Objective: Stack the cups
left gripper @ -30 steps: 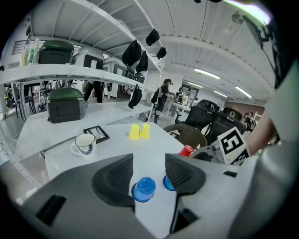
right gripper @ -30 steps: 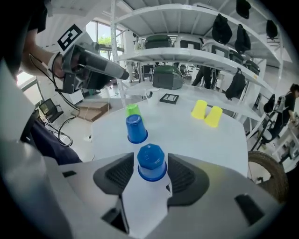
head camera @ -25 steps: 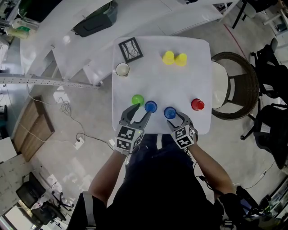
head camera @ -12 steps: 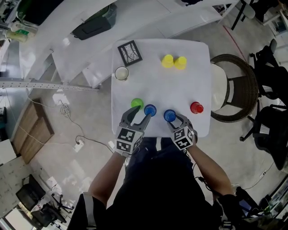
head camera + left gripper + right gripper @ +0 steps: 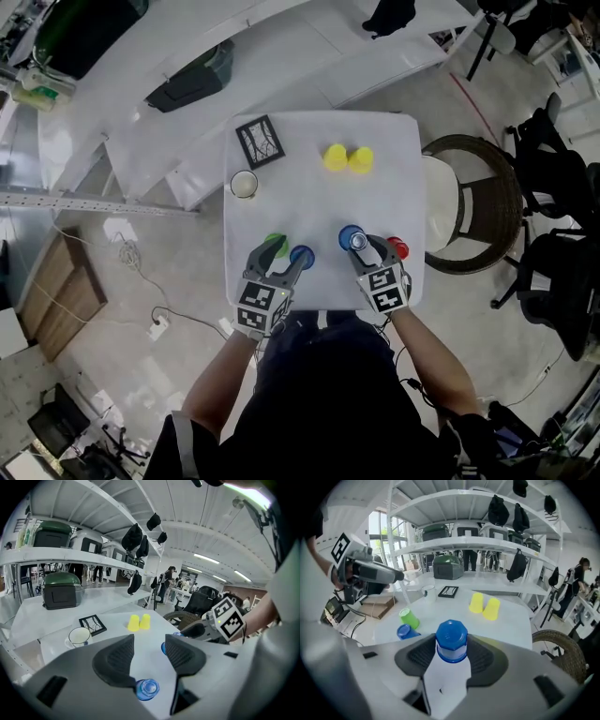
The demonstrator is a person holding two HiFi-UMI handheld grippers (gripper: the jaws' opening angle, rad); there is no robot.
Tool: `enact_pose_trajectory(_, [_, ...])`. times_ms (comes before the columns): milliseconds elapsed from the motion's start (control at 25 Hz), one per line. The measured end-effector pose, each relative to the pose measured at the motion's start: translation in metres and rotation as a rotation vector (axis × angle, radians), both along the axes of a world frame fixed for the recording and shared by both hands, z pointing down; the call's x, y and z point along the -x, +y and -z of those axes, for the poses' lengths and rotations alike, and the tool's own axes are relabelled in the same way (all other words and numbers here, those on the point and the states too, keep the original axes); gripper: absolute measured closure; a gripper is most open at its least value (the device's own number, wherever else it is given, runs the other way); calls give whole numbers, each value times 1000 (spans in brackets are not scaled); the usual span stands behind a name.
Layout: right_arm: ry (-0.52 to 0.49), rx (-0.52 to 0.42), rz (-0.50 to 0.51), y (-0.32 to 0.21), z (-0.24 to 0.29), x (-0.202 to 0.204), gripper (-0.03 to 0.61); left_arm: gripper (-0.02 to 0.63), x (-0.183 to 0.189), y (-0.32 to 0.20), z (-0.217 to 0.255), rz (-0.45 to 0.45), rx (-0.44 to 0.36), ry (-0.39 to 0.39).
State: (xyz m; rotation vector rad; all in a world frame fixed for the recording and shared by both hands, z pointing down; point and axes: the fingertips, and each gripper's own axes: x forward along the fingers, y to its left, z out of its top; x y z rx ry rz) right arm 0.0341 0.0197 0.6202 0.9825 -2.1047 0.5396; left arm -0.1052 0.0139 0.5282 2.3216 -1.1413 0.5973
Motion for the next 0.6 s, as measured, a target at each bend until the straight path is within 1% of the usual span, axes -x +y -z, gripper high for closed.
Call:
enact_pose_trajectory(160, [-16,-46,-87,-49,19,-28,373,408,-4,-10,6,4,-3,8])
enact_pose_trajectory(320, [-15,-86,-156,-94,25,-58,373,408,-7,-17,8,13,1,12])
enact_pose_trajectory(440, [-5,-90,-190,-123,22,-76,373,408,-4,-20,7,23,12,4])
enact_pose_trajectory(600, [8,-71,-237,-152,6,-98,373,408,-7,-22,4,10,9,-33])
